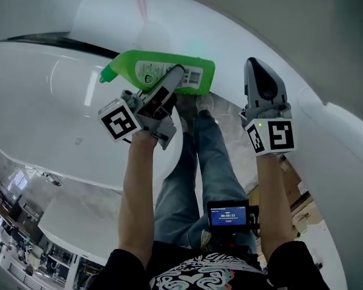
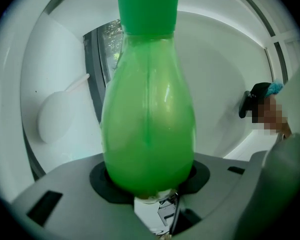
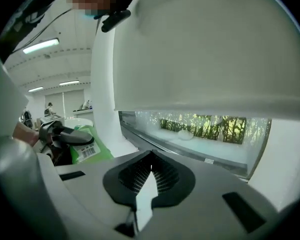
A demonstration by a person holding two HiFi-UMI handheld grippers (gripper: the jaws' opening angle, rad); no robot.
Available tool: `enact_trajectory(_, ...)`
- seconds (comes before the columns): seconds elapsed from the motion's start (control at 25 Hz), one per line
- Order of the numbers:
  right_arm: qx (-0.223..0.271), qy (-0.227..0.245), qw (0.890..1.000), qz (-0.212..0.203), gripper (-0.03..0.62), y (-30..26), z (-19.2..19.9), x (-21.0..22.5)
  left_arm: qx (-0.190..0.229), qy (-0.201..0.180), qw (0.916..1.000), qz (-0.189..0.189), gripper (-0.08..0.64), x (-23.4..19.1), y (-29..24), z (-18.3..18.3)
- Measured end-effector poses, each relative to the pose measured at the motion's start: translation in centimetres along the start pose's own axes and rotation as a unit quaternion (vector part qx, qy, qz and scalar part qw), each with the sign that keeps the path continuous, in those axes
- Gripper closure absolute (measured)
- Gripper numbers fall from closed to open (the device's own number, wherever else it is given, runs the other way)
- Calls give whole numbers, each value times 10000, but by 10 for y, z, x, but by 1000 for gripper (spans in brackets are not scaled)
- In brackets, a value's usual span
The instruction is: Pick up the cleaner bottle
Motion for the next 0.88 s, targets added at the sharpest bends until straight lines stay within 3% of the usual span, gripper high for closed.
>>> enact_trajectory(0.28,-39,206,9998,-71,565,-5,20,-7,145,248,9996,57,362,-22,6,3)
enact_trajectory(0.6,-78,212,9997,-35,565,17,-25,2,304,317,9990,1,362,29,3,-16)
enact_trajectory(0.8,-31,194,9998,-81,565,16,-2,4,306,247,9992,-47,362,13,9,-9)
enact_trajectory(0.88,15,231,9997,-89,565,17,-16,0,385,281,9989,-17,362,25,9,-17)
Point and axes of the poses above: the fingertips, and each gripper's own axes: y backward along the fingers, x to its right, z out of its underside, the point moved 3 cm from there along y, backward along the fingers, and after that the axes turned 3 degrees about -y, right-handed, at the moved point
